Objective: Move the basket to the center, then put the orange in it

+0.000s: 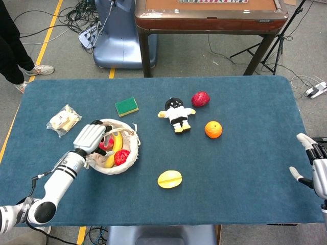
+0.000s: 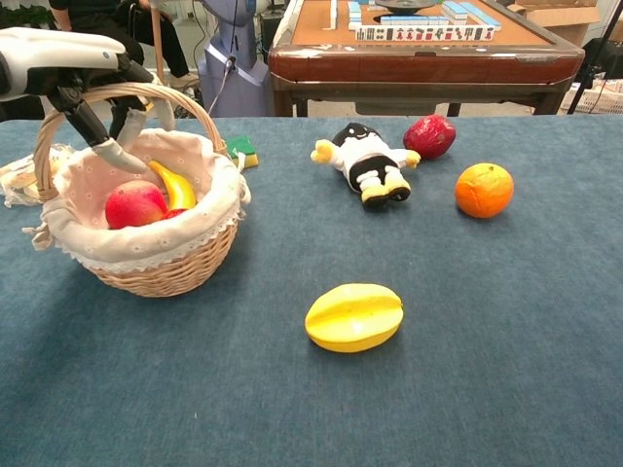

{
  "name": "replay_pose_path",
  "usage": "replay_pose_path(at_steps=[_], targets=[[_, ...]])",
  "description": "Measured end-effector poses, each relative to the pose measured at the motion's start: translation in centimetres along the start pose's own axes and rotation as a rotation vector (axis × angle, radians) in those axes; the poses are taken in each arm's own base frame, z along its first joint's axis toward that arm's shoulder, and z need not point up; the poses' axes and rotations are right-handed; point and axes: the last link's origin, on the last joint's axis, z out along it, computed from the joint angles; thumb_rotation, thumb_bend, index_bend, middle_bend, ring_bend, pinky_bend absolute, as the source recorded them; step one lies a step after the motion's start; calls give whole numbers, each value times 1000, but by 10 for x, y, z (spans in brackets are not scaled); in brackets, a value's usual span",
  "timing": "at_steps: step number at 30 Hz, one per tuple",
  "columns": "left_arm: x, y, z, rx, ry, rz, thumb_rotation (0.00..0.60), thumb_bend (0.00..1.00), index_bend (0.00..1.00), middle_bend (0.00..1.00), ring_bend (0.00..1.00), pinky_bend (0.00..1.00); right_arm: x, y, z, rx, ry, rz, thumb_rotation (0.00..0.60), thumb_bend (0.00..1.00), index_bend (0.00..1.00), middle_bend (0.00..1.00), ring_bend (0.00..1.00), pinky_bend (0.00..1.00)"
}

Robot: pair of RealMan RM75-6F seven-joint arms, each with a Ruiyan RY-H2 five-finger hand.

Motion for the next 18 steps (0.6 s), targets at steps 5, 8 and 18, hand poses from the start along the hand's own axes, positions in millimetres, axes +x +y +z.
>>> replay_pose_path(at_steps=[5,8,18], targets=[[-3,2,4,-2,14,10,600,125,705,872,756,428,-3,2,1,-8,-9,2,600,161,162,206,222,352],[-5,3,6,-6,27,28,600,125,756,925,805,583,-3,2,2,-11,-9,3,600,161,162,206,221,352],[7,11,7,-48,136,64,600,125,778,948,826,678,-5,2,3,-11,-12,4,600,161,162,206,221,352]])
